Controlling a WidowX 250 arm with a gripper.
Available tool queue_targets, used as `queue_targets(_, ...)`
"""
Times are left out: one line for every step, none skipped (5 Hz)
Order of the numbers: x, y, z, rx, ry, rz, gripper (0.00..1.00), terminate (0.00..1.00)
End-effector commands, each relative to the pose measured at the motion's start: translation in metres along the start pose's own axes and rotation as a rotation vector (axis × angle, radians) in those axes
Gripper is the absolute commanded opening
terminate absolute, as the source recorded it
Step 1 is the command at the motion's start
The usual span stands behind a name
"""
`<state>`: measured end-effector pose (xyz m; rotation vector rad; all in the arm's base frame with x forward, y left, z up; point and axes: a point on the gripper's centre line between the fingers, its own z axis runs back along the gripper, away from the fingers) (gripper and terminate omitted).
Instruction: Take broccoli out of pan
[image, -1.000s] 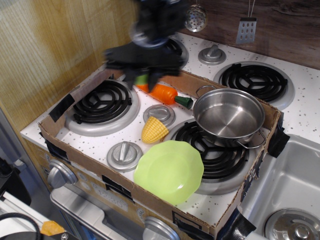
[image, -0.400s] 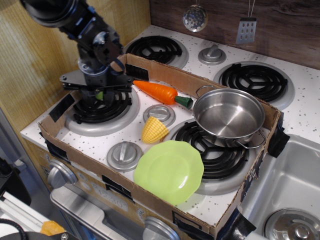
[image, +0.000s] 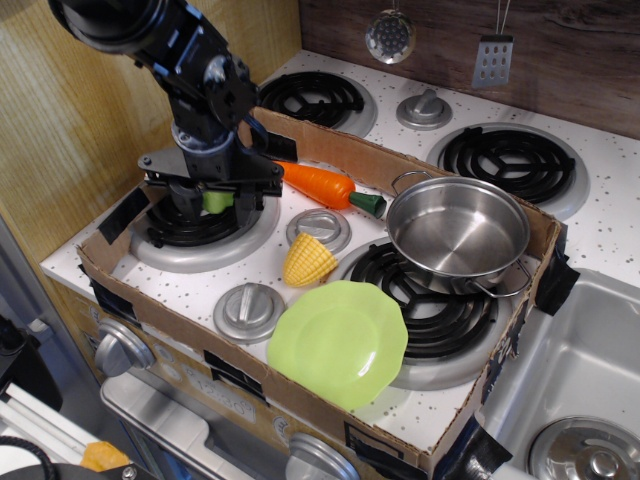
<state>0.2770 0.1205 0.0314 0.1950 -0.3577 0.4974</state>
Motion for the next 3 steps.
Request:
queue_targets(0.023,-0.009,0.018,-0.007,-0.054,-0.016,1.0,0.0)
queue_targets(0.034,-0.013,0.033,-0.006,-0.036,-0.043,1.0,0.0)
queue_targets(0.046,-0.023,0.055,0.014,-0.036,-0.063,1.0,1.0)
